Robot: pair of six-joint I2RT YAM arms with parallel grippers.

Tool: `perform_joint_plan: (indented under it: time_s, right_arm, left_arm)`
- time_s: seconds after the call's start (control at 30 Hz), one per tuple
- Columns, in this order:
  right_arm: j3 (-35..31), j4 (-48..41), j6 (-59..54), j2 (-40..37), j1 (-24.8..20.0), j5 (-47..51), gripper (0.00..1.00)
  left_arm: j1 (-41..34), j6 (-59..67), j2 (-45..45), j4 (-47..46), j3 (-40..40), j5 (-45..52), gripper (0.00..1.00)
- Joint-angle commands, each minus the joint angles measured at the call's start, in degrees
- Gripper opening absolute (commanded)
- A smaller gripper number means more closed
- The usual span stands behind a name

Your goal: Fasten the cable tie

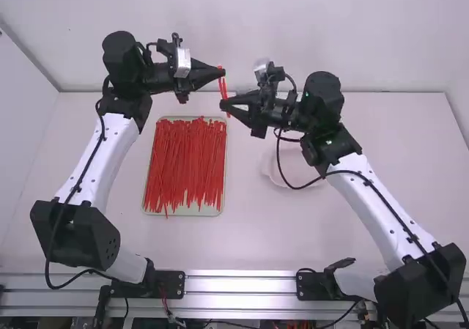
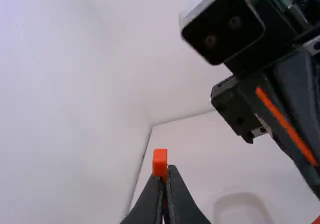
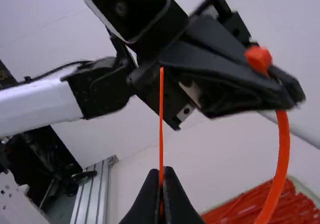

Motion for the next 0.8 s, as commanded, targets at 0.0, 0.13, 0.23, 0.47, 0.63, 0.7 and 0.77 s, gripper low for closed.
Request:
perform_joint_plan:
  time_s: [0.0,0.13,0.23,0.47,0.63,0.7,0.77]
  right_arm:
    - [1.4,-0.3,-2.3,1.2,0.8,-1.3,0.00]
    - [1.4,2.1,-0.8,3.8,1.0,-3.8,0.00]
    - [1.4,7.2,4.0,6.4,0.3,-7.5,0.00]
    - [1.4,21.0,15.6,11.0,0.3,-16.4,0.00]
    - [1.4,20.7,15.9,11.0,0.0,-17.7,0.00]
    - [1.4,20.7,15.9,10.9,-0.5,-18.7,0.00]
    - [1.4,20.7,16.0,10.8,-0.5,-18.7,0.00]
  left_arm:
    - [0.3,1.7,-0.5,0.3,1.2,1.2,0.02]
    - [0.0,1.7,-0.5,0.4,1.2,1.2,0.02]
    - [0.3,4.3,-0.5,-0.3,1.2,1.3,0.02]
    - [0.5,13.1,-0.5,-2.6,1.2,4.0,0.02]
    - [2.4,18.0,-0.5,-1.7,1.2,10.5,0.02]
    - [3.0,18.1,-0.5,-1.4,1.2,10.2,0.02]
    - [3.7,18.1,-0.5,-1.3,1.2,10.4,0.02]
